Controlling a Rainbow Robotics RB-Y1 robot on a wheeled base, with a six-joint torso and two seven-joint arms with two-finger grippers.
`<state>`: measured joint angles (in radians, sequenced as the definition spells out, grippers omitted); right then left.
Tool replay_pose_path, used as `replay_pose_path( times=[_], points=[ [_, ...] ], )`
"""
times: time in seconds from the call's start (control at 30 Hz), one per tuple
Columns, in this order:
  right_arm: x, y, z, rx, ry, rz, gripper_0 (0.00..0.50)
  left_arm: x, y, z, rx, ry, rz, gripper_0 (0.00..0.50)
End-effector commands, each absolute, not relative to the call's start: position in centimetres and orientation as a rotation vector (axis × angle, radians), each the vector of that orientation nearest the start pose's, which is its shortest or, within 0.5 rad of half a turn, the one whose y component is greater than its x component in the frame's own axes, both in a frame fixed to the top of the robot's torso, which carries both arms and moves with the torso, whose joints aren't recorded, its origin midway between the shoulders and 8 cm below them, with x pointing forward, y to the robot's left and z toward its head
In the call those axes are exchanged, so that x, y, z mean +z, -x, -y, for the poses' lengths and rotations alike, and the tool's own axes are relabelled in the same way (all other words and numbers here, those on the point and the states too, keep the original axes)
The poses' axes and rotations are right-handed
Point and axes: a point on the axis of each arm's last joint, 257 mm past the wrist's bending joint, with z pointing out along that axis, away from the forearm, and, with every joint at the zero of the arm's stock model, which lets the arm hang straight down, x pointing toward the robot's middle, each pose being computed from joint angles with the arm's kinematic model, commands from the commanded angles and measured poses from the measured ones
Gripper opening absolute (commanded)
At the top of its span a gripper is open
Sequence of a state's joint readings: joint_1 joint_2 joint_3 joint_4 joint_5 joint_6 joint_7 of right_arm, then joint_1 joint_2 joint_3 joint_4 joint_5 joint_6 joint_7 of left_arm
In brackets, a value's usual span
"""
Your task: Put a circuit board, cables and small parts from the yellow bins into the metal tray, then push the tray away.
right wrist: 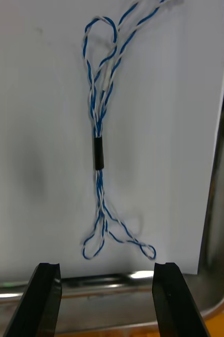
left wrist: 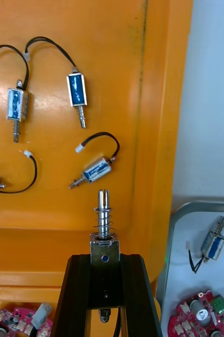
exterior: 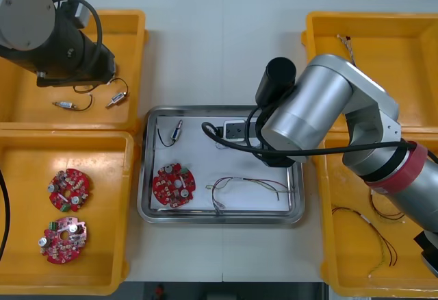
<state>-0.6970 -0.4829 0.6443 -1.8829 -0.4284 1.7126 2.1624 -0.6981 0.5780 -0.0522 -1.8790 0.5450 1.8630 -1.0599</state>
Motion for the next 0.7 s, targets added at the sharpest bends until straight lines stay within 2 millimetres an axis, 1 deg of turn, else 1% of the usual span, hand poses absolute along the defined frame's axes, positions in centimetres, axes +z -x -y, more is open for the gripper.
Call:
replay_pose_path(
  times=[0.03, 0.07, 0.1, 0.13, 0.2, 0.23, 0.3, 0.33, 0.4, 0.43, 0.5, 0.53, 0.57, 0.6, 0.63, 0.67, 0.7],
  points=[
    [-17.5, -45.7, 10.6, -0.501, 1.793, -1.974, 0.5, -11.0, -49.4, -23.5, -0.062, 0.141, -2.52, 0.0],
    [-16.9, -45.3, 11.2, -0.495, 1.769, -2.006, 0.5, -11.0, -49.3, -23.2, -0.065, 0.135, -2.52, 0.0],
    [-16.9, -45.3, 11.2, -0.495, 1.769, -2.006, 0.5, -11.0, -49.3, -23.2, -0.065, 0.135, -2.52, 0.0],
    [-15.3, -45.6, 11.0, -0.469, 1.702, -1.995, 0.5, -11.1, -49.2, -22.8, -0.071, 0.126, -2.521, 0.0],
    [-13.5, -46.0, 11.0, -0.448, 1.627, -1.979, 0.5, -11.1, -49.0, -22.4, -0.077, 0.118, -2.521, 0.0],
    [-13.0, -46.1, 11.1, -0.445, 1.607, -1.976, 0.5, -11.2, -49.0, -22.2, -0.082, 0.115, -2.523, 0.001],
    [-10.9, -46.4, 11.7, -0.438, 1.529, -1.956, 0.5, -11.4, -48.7, -21.7, -0.084, 0.105, -2.528, 0.0],
    [-10.5, -46.4, 11.8, -0.437, 1.512, -1.951, 0.5, -11.3, -48.7, -21.6, -0.085, 0.102, -2.525, 0.0],
    [-8.5, -46.7, 13.0, -0.447, 1.419, -1.939, 0.5, -11.5, -48.4, -20.7, -0.093, 0.087, -2.528, 0.0],
    [-8.2, -46.7, 13.3, -0.447, 1.4, -1.937, 0.5, -11.5, -48.4, -20.5, -0.099, 0.088, -2.527, 0.0],
    [-6.8, -46.7, 14.7, -0.451, 1.326, -1.933, 0.5, -11.6, -48.0, -19.6, -0.117, 0.093, -2.527, 0.0],
    [-6.3, -46.7, 15.7, -0.459, 1.286, -1.939, 0.5, -11.7, -47.8, -18.9, -0.126, 0.086, -2.528, 0.0],
    [-6.3, -46.7, 15.7, -0.459, 1.286, -1.939, 0.5, -11.7, -47.8, -18.9, -0.126, 0.086, -2.528, 0.0],
    [-5.6, -46.8, 17.4, -0.478, 1.222, -1.95, 0.5, -11.9, -47.4, -18.0, -0.129, 0.057, -2.53, 0.0],
    [-5.6, -46.7, 18.1, -0.482, 1.2, -1.96, 0.5, -12.0, -47.3, -17.7, -0.131, 0.049, -2.531, 0.0],
    [-5.3, -46.7, 19.4, -0.497, 1.16, -1.973, 0.5, -12.2, -47.0, -16.9, -0.132, 0.029, -2.534, 0.0],
    [-5.2, -46.7, 19.9, -0.503, 1.142, -1.979, 0.5, -12.3, -46.9, -16.6, -0.133, 0.021, -2.537, 0.0]
  ],
)
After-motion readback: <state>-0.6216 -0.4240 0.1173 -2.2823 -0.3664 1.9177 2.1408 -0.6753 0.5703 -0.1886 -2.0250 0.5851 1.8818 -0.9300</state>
